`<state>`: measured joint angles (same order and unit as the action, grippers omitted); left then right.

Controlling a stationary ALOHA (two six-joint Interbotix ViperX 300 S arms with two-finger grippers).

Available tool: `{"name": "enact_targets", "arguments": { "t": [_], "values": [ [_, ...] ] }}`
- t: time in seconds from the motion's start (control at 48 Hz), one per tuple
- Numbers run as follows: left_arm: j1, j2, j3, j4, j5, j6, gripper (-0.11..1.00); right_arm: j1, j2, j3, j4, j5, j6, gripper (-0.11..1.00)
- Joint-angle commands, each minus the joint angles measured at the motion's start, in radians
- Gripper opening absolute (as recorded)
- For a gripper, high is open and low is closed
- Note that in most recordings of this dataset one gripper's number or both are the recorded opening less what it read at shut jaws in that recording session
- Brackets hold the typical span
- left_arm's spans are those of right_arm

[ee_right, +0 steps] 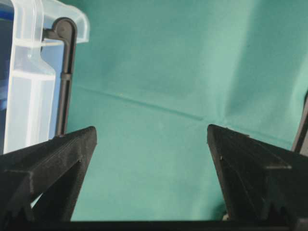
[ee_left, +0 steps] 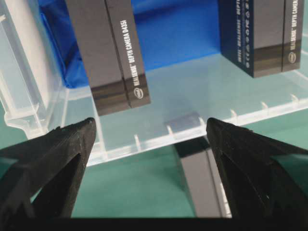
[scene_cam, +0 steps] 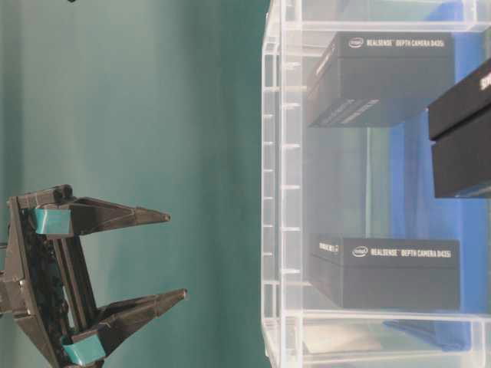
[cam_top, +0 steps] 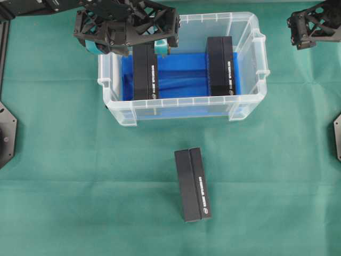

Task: Take out the box from the case.
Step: 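Move the left gripper over the left black box in the case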

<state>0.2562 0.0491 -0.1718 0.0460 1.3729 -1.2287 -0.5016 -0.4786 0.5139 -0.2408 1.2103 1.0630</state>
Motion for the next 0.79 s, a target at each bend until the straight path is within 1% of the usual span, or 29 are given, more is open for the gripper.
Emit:
{"name": "enact_targets", "arguments": {
  "t": [0.0,0.772],
  "values": [
    [0.0,-0.012,-0.008,0.006,0.0,0.0,0.96,-0.002,-0.011,-0.009,-0.006,-0.006,0.0,0.94],
    [0.0,-0.012,0.005,0.012,0.0,0.002,0.96,-0.002,-0.011,-0.009,-0.003,-0.012,0.005,0.94]
  ]
}}
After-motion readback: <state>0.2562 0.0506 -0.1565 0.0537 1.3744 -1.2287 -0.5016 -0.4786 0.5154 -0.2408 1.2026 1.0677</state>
